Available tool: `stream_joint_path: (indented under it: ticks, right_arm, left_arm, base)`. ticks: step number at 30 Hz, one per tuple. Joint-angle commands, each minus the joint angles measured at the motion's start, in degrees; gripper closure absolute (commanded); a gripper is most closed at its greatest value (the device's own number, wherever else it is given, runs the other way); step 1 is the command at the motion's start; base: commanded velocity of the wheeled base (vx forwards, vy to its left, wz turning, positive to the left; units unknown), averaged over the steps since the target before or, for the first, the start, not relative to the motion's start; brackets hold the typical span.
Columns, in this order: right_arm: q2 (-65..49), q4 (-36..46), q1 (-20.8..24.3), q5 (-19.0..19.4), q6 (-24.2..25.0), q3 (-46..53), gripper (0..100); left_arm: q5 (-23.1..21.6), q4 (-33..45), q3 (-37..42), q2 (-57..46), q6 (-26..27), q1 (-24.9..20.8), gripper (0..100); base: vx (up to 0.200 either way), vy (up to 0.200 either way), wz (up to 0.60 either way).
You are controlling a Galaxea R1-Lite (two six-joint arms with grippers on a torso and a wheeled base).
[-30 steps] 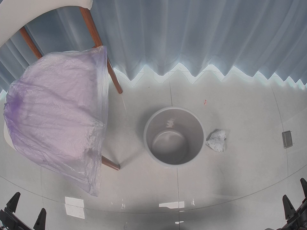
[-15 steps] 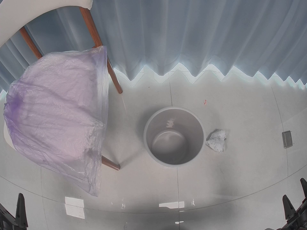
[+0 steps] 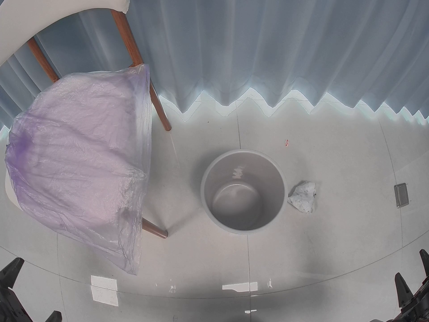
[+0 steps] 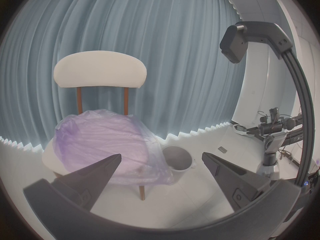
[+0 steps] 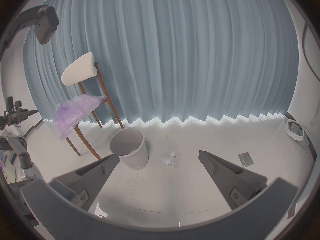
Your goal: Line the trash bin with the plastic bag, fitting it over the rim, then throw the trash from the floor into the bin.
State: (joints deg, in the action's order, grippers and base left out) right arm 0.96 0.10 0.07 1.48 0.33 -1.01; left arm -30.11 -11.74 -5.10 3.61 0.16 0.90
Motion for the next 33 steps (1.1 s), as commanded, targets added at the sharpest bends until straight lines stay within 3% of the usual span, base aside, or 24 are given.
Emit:
stream_joint_path:
  ticks: [1,5,13,19,23,28,33]
  right_arm:
    - [-0.96,-0.01,0.01,0.02,0.02,0.84,0]
    - [-0.96,-0.01,0.01,0.02,0.02,0.84,0]
    - [-0.96,-0.01,0.01,0.02,0.02,0.84,0]
    - [-0.96,-0.01,0.01,0.02,0.02,0.84,0]
    - [-0.96,-0.01,0.01,0.02,0.02,0.84,0]
    - [-0.96,-0.01,0.01,0.02,0.02,0.84,0]
    - [-0.96,-0.01,0.01,0.02,0.02,0.84,0]
  left_arm:
    - [-3.99,0.31,-6.51,7.99,-0.25,0.42,0]
    - [-5.4,0.23,-8.35,11.07,-0.25,0.42,0]
    - [-16.56,0.14,-16.7,23.46,-0.07,-0.02,0]
    - [-20.95,0.23,-22.33,29.44,-0.07,-2.13,0]
    - [-21.13,0.23,-23.12,32.95,-0.07,-5.21,0]
    - [-20.6,0.31,-25.75,39.37,0.46,-12.94,0]
    - [-15.07,0.23,-28.39,47.54,5.2,-20.68,0]
  base:
    - [0.0,0.0,0.0]
    - [0.0,0.0,0.0]
    - [0.0,0.0,0.0]
    - [0.0,0.0,0.0]
    - [0.0,0.0,0.0]
    - [0.0,0.0,0.0]
    - [0.0,0.0,0.0]
